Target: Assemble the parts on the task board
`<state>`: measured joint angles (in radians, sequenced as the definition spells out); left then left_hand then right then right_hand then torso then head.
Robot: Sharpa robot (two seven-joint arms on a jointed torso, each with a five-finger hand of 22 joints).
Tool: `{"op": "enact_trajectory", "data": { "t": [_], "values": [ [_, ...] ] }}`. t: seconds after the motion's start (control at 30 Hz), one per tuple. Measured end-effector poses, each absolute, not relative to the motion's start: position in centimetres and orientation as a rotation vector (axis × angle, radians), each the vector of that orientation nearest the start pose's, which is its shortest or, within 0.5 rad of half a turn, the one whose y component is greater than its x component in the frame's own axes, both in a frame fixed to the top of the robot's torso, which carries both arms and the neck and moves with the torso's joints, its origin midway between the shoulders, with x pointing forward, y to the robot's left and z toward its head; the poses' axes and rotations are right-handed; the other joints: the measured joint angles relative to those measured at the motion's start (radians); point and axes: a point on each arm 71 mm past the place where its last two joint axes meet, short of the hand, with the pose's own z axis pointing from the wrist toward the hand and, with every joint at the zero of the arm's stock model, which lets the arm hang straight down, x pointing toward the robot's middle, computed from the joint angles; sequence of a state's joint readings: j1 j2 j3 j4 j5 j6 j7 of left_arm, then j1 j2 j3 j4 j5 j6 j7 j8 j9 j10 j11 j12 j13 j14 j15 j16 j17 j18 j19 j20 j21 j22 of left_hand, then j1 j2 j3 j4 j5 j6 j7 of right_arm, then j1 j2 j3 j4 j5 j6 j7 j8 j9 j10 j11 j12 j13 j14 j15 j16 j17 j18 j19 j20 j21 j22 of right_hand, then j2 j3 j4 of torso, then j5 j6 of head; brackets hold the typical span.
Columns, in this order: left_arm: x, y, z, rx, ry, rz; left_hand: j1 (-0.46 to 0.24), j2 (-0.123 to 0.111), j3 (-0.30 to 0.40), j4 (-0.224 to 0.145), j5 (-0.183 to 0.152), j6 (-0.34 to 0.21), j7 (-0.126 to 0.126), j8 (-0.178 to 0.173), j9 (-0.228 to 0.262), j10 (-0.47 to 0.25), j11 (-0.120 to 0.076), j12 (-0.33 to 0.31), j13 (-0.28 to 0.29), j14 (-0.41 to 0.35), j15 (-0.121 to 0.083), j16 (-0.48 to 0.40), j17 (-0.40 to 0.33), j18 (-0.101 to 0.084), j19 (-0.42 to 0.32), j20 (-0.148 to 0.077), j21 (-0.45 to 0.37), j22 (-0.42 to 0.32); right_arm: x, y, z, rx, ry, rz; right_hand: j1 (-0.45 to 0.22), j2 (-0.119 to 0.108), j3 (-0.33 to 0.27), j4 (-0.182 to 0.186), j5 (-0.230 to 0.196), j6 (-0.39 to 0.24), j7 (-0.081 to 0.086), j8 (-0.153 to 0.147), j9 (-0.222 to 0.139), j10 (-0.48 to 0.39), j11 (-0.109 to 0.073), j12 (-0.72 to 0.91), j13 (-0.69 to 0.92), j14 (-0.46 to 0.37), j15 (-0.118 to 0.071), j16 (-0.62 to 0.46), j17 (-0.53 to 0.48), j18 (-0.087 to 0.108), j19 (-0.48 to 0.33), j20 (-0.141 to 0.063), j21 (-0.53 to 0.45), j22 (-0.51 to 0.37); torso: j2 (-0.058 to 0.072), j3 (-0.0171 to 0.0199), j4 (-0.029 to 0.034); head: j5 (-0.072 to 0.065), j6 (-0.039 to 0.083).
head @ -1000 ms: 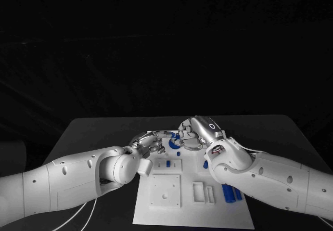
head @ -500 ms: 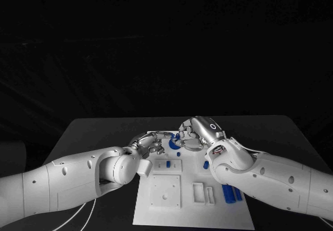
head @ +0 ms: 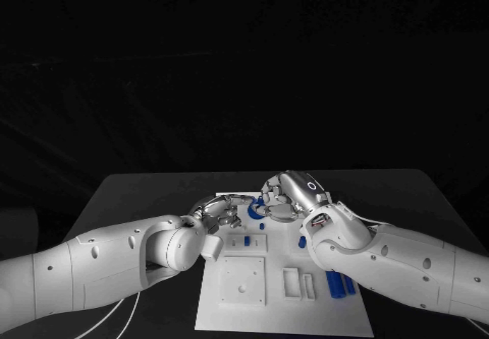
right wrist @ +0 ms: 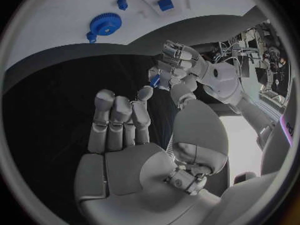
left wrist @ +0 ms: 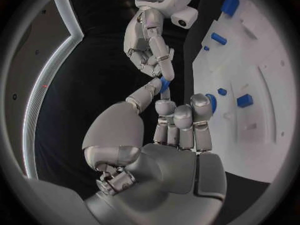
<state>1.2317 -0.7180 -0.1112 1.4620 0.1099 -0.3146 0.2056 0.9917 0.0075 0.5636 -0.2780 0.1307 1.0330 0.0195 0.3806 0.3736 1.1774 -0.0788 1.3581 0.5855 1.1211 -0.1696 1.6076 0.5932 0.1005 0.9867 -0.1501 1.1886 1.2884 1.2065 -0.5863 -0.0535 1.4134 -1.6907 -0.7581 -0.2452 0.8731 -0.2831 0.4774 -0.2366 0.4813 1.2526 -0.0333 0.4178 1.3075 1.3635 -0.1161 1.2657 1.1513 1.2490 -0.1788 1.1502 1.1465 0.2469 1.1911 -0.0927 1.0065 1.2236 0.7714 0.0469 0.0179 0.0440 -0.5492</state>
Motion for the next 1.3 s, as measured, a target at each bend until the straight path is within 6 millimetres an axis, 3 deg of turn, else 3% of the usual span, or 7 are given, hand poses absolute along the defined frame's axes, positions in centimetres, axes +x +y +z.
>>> {"op": "enact_trajectory", "data": {
  "t": [0.5,1.3],
  "values": [
    [49.34,16.35,-20.83,-1.304,1.667,-1.461,-0.007,-0.004,-0.004,0.004,-0.054,0.007,-0.007,0.000,0.000,0.005,-0.005,-0.005,0.004,0.007,-0.010,-0.004,0.000,0.000,0.000,0.000,0.000,-0.002,49.45,-10.91,-15.76,-0.139,1.187,0.681,0.000,0.000,-0.007,-0.007,-0.009,0.000,0.000,-0.004,0.000,0.000,0.000,0.000,0.000,0.000,0.000,-0.005,0.002,0.000,0.000,0.000,0.000,-0.001,0.000,-0.0009,0.0002,0.002,0.000],
    [49.27,16.28,-20.94,-1.302,1.677,-1.451,-0.018,-0.009,-0.007,0.012,-0.062,0.013,-0.013,0.000,0.000,0.009,-0.009,-0.010,0.006,0.013,-0.012,-0.008,0.002,0.000,0.000,0.000,0.000,-0.003,49.18,-10.55,-15.72,-0.150,1.209,0.696,0.000,0.000,-0.021,-0.021,-0.048,0.000,0.000,-0.004,0.000,0.000,0.000,-0.004,0.007,0.000,0.000,-0.005,0.004,0.000,-0.002,0.002,0.004,-0.003,0.000,-0.0006,-0.0001,0.005,-0.003]
  ]
}}
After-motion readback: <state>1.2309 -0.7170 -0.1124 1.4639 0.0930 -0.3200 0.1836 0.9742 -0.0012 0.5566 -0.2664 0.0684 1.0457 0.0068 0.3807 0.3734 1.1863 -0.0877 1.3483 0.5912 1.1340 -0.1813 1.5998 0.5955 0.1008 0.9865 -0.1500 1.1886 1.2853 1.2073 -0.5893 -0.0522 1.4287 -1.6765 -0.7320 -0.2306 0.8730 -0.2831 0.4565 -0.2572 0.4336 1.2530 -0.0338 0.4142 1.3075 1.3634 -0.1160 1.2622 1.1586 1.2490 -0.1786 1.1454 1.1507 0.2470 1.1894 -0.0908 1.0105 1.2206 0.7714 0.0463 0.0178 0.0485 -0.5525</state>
